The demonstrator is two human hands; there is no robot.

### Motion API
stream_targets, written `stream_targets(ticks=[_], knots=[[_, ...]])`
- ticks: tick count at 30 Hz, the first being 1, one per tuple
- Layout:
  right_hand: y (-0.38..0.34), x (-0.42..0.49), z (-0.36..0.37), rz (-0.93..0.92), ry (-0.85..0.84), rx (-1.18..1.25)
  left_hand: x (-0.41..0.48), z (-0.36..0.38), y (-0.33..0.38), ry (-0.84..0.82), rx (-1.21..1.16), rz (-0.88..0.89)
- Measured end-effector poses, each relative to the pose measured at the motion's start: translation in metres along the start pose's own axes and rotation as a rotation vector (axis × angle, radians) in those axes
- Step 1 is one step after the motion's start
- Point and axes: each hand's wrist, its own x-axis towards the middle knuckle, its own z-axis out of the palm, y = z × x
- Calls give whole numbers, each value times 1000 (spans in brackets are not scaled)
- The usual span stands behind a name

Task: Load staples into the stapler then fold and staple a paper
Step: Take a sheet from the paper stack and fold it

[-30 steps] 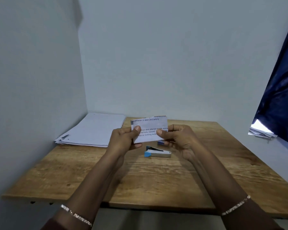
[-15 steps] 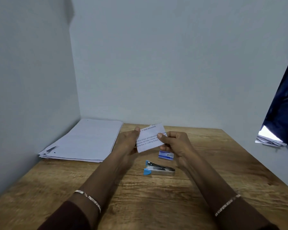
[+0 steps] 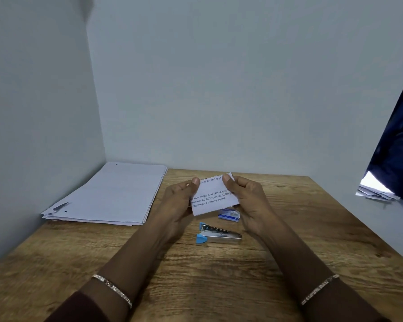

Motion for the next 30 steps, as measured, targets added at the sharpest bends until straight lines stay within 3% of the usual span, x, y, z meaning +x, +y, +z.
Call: stream_targets(ticks=[11, 20, 26, 30], knots=[[2, -3, 11, -181, 128, -50, -3, 5, 3, -80, -25, 38], [-1, -7, -3, 44, -171, -110, 0, -1, 3, 68, 27, 216], [1, -2, -7, -58, 5, -63, 3, -4, -1, -81, 71, 92], [-1, 0, -11, -107, 25, -75, 5, -3, -5, -125, 90, 85]])
